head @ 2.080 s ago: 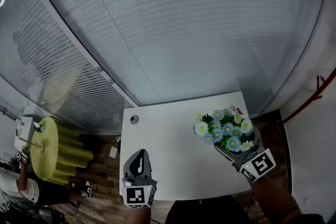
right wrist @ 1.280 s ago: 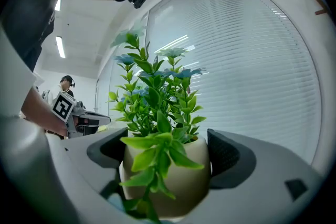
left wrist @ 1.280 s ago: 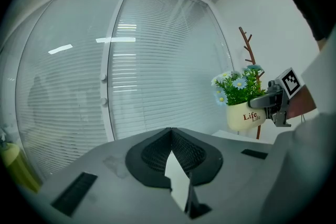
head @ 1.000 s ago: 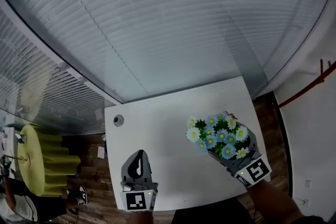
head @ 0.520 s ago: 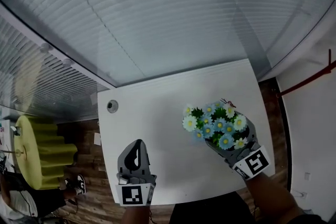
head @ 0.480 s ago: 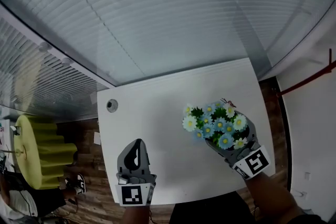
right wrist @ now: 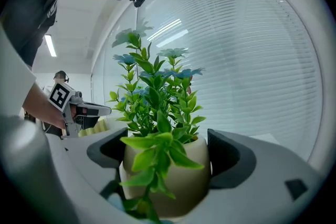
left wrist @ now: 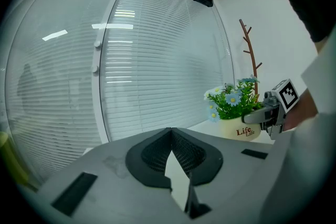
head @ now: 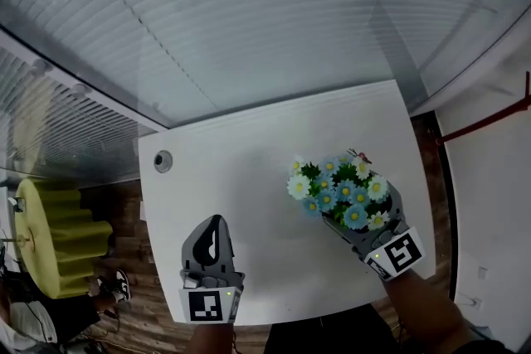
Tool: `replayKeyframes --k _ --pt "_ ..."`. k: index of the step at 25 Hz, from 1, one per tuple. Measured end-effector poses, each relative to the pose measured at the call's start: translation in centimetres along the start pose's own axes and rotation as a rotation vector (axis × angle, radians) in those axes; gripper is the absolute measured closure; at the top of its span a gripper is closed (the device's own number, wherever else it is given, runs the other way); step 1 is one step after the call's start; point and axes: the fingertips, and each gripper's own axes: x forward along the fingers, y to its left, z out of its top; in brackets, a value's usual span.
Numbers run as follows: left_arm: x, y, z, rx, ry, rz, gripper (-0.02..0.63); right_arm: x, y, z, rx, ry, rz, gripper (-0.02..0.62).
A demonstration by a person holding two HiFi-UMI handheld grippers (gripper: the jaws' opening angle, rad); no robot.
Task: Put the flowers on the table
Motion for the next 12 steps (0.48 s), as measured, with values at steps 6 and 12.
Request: replayKeyframes --k 6,12 --pt "0.6 -0.7 -1.3 -0.009 0.023 -0.015 0.601 0.0 -0.3 -1.5 -0.004 0.016 -0.004 0.103" --pt "1.2 -1.3 -2.5 -0.020 0.035 -0.017 0.601 0.1 -0.6 -3.0 -0.005 0.043 -0.007 0.103"
